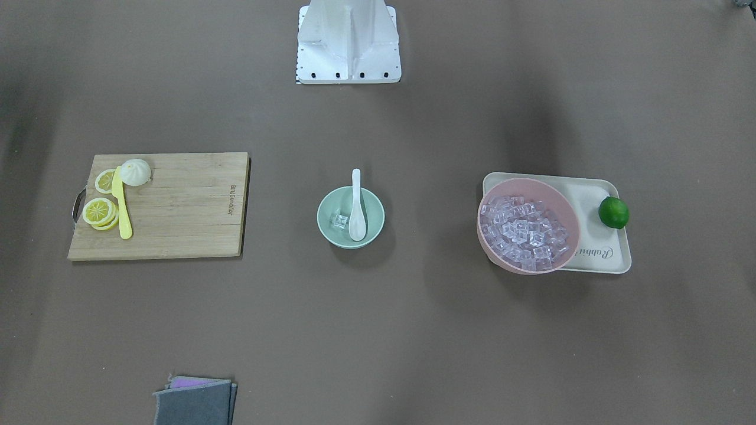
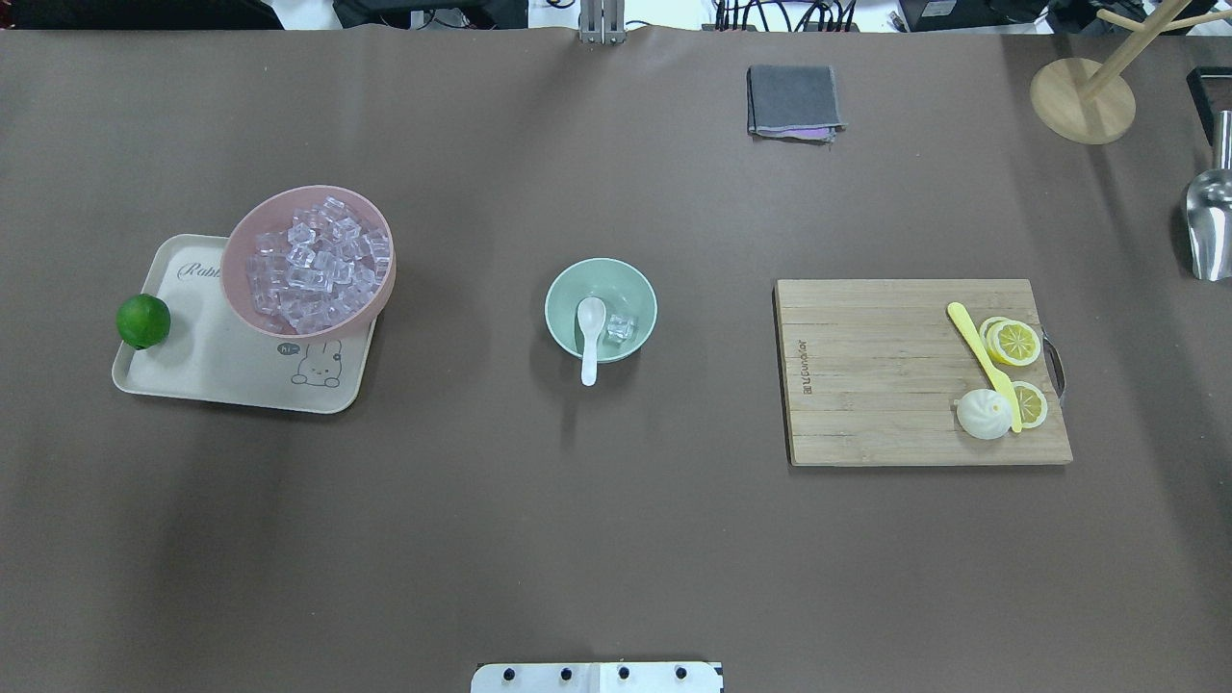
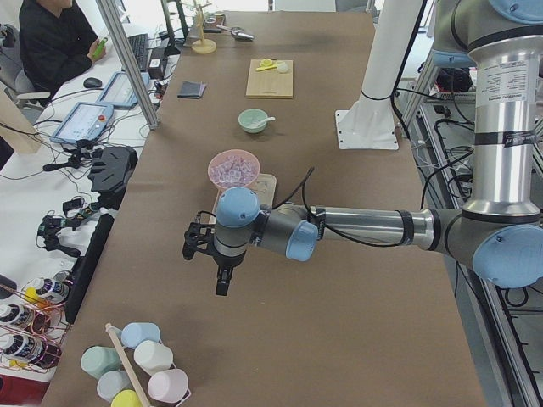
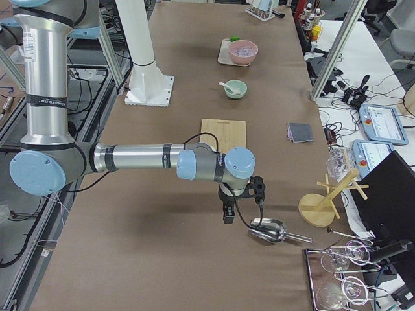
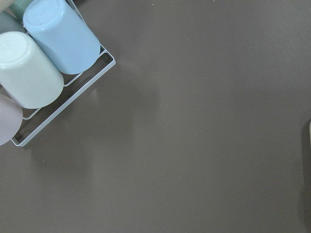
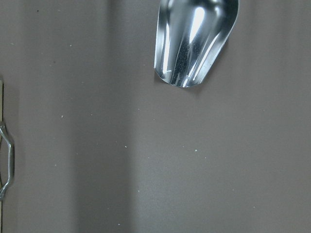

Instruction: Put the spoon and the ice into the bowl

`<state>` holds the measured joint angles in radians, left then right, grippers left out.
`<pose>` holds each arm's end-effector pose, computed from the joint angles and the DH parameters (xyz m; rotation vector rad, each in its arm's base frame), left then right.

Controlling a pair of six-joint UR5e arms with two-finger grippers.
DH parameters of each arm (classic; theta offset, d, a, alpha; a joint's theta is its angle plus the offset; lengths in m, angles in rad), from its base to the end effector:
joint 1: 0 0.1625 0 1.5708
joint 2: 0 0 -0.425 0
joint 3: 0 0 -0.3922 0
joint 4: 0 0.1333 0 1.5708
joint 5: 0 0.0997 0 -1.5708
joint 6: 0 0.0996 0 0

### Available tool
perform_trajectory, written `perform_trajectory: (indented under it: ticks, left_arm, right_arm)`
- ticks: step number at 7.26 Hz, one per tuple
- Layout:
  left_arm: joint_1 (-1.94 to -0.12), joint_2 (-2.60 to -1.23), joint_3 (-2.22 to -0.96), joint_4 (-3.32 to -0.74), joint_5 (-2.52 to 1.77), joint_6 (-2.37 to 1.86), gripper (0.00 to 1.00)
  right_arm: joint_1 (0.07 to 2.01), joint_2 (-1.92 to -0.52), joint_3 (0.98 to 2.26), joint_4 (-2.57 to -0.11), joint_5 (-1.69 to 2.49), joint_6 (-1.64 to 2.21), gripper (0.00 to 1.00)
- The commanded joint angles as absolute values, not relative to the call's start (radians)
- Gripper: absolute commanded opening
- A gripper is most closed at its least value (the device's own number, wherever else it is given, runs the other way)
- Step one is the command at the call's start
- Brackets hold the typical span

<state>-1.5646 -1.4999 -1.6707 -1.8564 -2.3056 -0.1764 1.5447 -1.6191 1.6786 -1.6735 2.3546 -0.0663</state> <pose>-0.0636 -0.4800 0.6145 0.2325 0.7526 -0.0457 0.0508 -0.4690 0.6385 -0.0252 -0.7845 -0.0707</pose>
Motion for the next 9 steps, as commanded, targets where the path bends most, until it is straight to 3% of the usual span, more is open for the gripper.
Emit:
perform_trajectory:
  ticks: [1, 9]
  left_arm:
    - [-1.565, -1.494, -1.675, -1.858, -2.306, -0.176, 0.98]
    - [-1.566, -1.493, -1.698, -1.855, -2.31, -0.176, 0.98]
  right_arm:
    - [1.545, -1.62, 1.68, -1.674, 2.355, -0.064, 1.0]
    - [1.545, -1.615, 1.681, -1.672, 2.359, -0.063, 1.0]
